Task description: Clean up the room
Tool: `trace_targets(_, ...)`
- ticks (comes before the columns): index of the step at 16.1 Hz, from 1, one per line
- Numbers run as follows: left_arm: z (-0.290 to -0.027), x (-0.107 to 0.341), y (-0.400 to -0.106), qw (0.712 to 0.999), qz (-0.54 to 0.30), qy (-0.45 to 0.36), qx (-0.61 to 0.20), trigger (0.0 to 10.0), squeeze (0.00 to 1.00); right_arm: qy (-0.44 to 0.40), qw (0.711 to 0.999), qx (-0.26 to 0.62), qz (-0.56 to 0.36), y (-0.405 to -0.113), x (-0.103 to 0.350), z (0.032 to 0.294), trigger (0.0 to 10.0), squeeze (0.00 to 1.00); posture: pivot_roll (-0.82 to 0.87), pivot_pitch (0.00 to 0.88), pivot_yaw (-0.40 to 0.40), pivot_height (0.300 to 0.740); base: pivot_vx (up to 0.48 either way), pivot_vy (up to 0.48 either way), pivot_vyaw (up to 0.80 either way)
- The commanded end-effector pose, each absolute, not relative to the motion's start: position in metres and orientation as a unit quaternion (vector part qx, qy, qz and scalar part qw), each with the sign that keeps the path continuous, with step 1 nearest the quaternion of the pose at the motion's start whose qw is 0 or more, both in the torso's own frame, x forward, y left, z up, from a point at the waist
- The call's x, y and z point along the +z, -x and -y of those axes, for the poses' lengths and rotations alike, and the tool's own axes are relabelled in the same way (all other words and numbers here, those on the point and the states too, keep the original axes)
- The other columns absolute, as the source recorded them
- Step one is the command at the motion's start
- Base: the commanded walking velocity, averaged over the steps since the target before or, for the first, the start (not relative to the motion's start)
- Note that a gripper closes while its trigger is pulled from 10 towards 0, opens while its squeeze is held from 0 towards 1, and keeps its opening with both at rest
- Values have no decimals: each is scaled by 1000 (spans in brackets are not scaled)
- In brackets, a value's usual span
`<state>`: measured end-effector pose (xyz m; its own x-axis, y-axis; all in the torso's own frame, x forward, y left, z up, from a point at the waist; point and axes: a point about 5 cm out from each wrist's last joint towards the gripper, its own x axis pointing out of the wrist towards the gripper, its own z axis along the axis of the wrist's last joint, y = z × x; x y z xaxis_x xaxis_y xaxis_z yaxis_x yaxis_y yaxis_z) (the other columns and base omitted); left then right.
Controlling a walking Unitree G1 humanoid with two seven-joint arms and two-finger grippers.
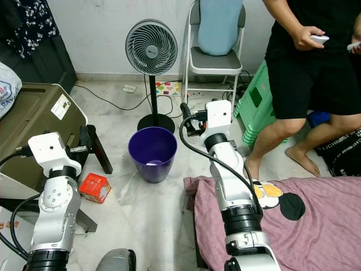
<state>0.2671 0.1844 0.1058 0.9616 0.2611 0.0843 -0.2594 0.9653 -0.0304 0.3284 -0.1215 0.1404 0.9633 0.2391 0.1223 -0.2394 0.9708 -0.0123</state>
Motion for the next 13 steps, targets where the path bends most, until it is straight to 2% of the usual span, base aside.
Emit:
trace_targets(1, -183, 109, -269, 991, 48, 10, 124, 10000, 0, -4, 991, 117, 60, -330, 141, 122, 10000, 0, 25, 0, -44, 740, 0, 0, 0)
trace_targets(4, -183, 109, -270, 991, 49, 10, 123, 10000, 0, -3, 991, 119, 59, -330, 140, 121, 10000, 0, 25, 0, -44, 740, 0, 0, 0)
trace_targets(13, -183, 109, -270, 991, 47, 12, 123, 10000, 0, -3, 991, 120, 58, -330, 139, 121, 10000, 0, 27, 0, -42, 740, 0, 225, 0)
